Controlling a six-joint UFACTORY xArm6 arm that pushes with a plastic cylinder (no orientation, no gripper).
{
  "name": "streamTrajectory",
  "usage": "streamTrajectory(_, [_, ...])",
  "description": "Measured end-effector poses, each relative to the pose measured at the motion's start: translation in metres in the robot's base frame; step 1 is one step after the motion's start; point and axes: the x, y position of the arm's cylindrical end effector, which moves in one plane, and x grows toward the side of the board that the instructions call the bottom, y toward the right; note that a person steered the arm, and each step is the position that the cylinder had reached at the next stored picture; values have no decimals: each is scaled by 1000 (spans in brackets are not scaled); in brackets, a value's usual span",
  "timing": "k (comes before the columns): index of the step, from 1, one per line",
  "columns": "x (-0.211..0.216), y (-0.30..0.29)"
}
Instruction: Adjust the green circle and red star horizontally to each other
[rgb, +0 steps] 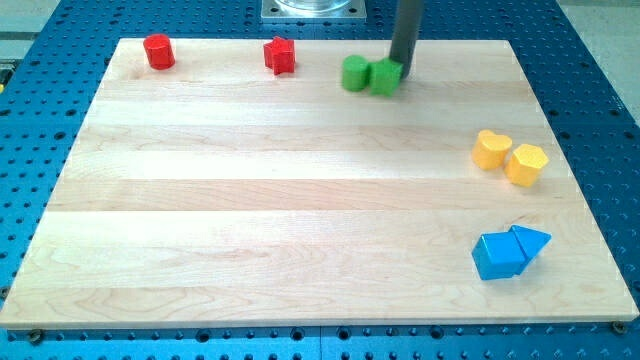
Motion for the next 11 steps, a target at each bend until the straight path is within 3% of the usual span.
streamTrajectory(1, [34, -36])
streamTrajectory(2, [35, -35])
streamTrajectory(3, [7, -10])
streamTrajectory(4, [-20, -40])
streamTrajectory(5, [-20, -108])
streamTrajectory(6, [-25, -104])
streamTrajectory(7, [-79, -71])
streamTrajectory(8, [-96, -121])
streamTrajectory(9, [-67, -207])
streamTrajectory(10, [15, -266])
streamTrajectory(11, [85, -253])
